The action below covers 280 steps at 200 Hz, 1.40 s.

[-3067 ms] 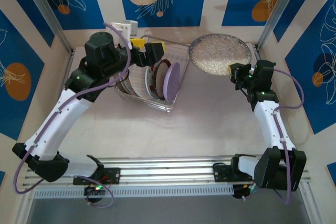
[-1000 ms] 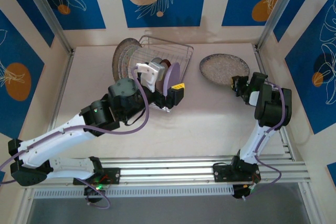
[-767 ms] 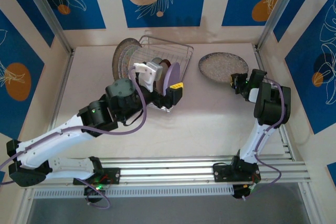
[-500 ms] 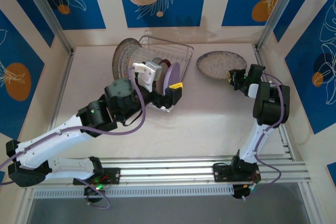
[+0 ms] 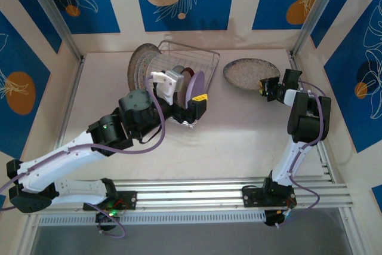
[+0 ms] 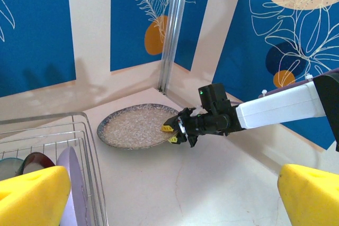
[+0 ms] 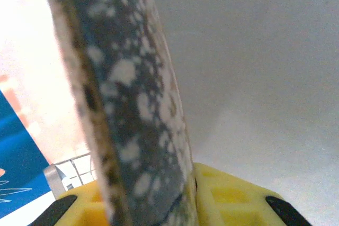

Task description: Unload the plates from the dish rack

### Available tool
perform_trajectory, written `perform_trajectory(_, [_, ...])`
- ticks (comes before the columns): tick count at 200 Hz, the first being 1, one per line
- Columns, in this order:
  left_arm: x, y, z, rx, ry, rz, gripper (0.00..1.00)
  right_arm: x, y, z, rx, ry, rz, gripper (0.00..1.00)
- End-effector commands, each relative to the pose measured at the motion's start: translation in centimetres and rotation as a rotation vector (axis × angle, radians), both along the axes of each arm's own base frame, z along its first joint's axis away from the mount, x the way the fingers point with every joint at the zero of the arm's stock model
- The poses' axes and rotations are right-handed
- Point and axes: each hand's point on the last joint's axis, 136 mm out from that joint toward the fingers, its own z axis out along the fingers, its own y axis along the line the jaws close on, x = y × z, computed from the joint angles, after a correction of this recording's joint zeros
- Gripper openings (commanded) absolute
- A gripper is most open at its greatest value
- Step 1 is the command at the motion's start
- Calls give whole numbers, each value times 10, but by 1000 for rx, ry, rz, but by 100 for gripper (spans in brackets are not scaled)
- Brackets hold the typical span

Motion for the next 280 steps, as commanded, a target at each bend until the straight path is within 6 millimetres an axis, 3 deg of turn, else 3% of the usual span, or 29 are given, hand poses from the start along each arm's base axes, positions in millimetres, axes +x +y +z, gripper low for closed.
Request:
perform_trajectory(1, [-4,8,12,-31,-8,15,100,-6,0,-6,25,67,1,24])
perform_trajectory(36, [-3,8,11,-27,-8,17,100,-12,-1,-15,20,143,-2,31])
perform_trajectory(149, [-1,9,12,-26,-13,28,100,-32,-4,-37,29,350,-13,29])
perform_trajectory(253, [-3,11,16,-29,-18,28,100,-43,-2,-51,52,418,-15,31])
perform_trajectory(280, [-3,12,15,-25,-17,28,100,-44,-2,-52,52,423,-15,35])
